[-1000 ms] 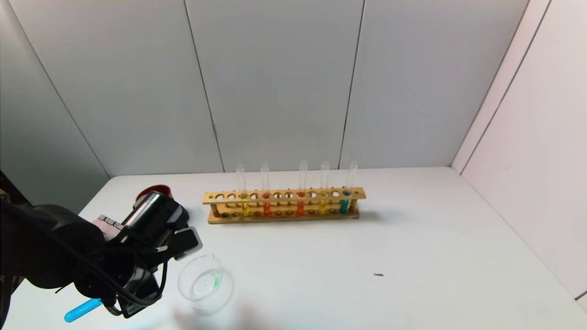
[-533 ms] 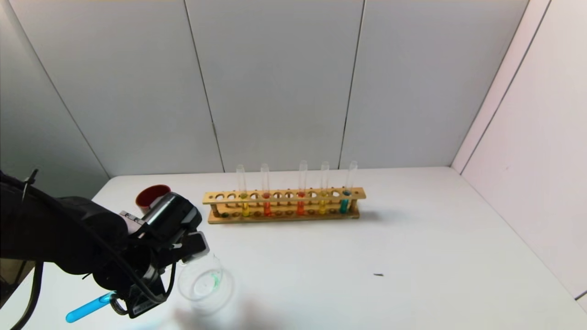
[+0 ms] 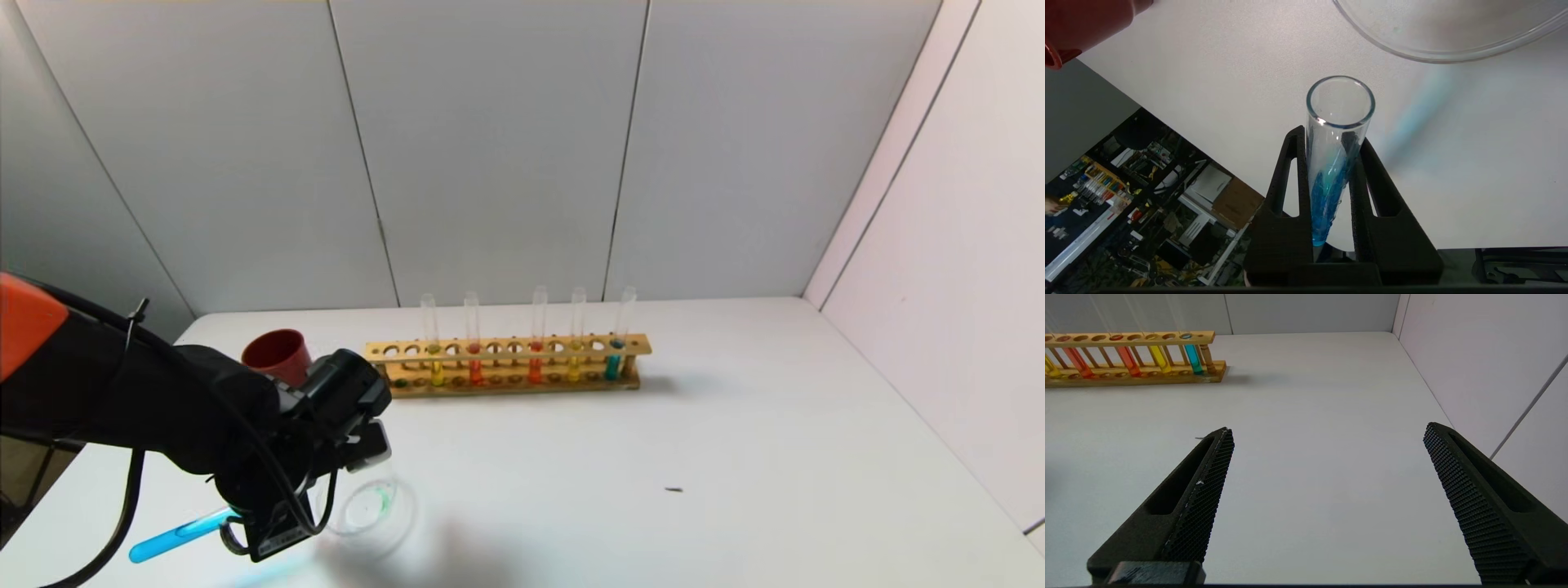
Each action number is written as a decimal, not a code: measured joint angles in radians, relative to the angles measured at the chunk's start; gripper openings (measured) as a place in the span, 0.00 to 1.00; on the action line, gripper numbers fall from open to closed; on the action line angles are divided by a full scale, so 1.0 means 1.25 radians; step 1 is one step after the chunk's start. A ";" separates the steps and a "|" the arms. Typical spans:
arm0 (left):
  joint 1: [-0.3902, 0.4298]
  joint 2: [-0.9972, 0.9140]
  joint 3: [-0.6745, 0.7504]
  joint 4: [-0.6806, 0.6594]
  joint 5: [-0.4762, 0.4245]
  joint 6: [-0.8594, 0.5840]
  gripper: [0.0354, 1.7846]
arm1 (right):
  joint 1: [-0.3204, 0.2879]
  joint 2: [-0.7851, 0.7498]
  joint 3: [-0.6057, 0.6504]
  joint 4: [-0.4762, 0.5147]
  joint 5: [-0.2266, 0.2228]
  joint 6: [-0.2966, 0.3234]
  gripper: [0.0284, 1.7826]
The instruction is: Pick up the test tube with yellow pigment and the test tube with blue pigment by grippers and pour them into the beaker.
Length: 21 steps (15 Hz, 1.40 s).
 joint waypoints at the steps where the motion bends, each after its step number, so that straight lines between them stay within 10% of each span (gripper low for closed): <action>1: -0.005 0.007 -0.008 0.013 0.006 0.000 0.16 | 0.000 0.000 0.000 0.000 0.000 0.000 0.95; 21: -0.066 0.088 -0.137 0.208 0.067 -0.002 0.16 | 0.000 0.000 0.000 0.000 0.000 0.000 0.95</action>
